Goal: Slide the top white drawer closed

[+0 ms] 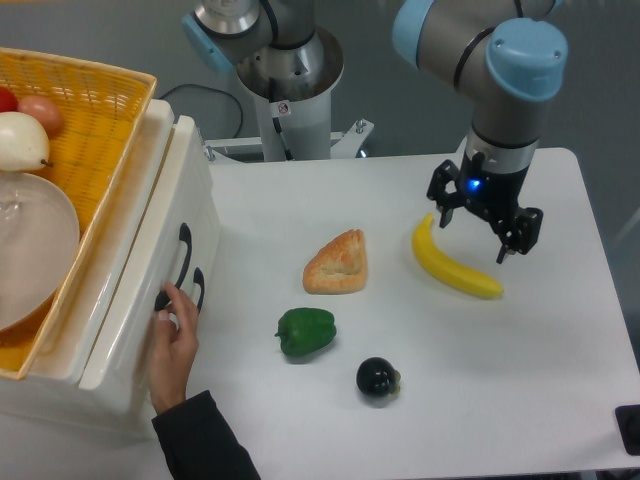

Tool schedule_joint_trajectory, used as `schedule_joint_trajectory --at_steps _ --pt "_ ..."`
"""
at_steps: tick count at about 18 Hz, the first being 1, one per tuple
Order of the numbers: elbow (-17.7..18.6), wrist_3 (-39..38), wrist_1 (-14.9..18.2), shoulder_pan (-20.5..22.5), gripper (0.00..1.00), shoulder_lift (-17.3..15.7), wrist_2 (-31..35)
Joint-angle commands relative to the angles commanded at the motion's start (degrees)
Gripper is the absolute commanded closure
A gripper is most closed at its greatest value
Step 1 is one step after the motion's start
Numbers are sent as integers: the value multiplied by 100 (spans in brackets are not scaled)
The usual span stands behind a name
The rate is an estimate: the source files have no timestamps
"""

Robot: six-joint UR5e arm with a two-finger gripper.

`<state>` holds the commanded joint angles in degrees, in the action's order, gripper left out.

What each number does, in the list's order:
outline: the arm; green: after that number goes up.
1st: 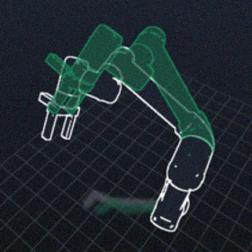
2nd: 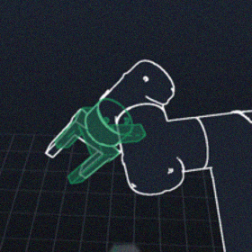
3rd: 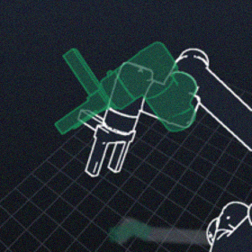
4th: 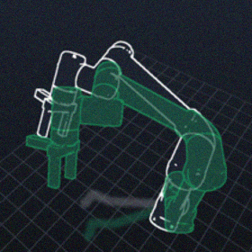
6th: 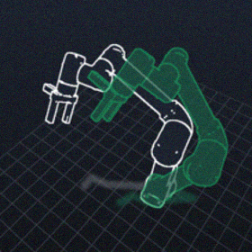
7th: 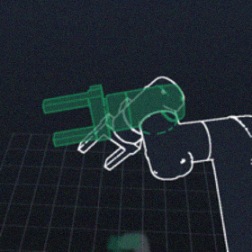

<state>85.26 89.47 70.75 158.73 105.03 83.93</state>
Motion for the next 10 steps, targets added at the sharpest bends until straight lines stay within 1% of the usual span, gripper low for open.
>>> schedule_joint_trajectory --at_steps 3,6,10 --pt "-53 325 27 9 0 -9 61" --pt "0 361 26 -8 0 -79 53" --pt "114 361 27 -87 0 -88 9"
